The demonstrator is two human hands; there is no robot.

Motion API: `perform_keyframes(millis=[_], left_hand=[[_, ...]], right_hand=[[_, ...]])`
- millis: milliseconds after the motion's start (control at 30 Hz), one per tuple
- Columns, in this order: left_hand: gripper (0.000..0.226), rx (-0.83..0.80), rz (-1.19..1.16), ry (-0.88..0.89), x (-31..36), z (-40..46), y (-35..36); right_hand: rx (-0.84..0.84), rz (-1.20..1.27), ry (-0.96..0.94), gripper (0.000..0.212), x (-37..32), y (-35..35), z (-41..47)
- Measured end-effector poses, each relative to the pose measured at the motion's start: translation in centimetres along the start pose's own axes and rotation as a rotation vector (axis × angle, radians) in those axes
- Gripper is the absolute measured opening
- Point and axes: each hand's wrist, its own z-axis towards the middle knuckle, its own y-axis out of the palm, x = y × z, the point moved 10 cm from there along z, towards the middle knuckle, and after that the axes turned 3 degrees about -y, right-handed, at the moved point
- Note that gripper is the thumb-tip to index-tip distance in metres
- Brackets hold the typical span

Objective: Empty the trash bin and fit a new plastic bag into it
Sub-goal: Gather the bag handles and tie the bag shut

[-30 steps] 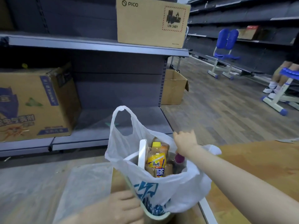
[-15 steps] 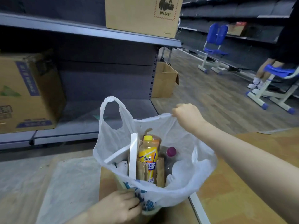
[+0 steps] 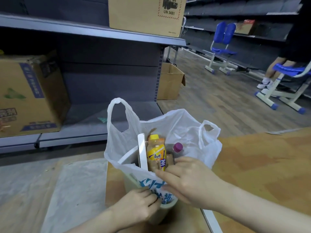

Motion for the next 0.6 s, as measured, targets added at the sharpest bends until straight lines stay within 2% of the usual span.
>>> perform_keyframes(millis=[33, 100, 233, 367, 433, 500, 600], left_hand=[[0.049, 0.018, 0.052, 0.033, 0.5, 0.1, 0.0], [0.052, 0.061, 0.114, 0.114, 1.6, 0.1, -0.5], [0.053, 0.036, 0.082, 0.117, 2.1, 0.1, -0.2], [0.051, -0.015, 0.118, 0.159, 2.2, 0.2, -0.2], [0.034, 0.040, 0.122, 0.160, 1.7, 0.1, -2.4], [0.027, 0.196, 0.102, 0.085, 0.0, 0.2, -6.7], [0.032, 0.389, 0.150, -0.108, -4.7, 1.1, -13.0]], right_hand=[[0.042, -0.085, -0.028, 0.017, -0.6, 0.0, -0.4], [0.120, -0.140, -0.044, 0.009, -0.5, -0.5, -0.8], [0.302, -0.152, 0.009, 0.014, 0.8, -2.7, -1.2], [0.321, -0.016, 0.087, 0.015, 1.1, -3.1, -1.2], [0.303, 0.052, 0.270, 0.038, 4.2, -3.5, -1.9], [0.261, -0.028, 0.514, 0.055, 8.5, -3.7, -3.1], [-0.045, -0.093, 0.903, 0.087, 14.9, -0.8, -5.6]])
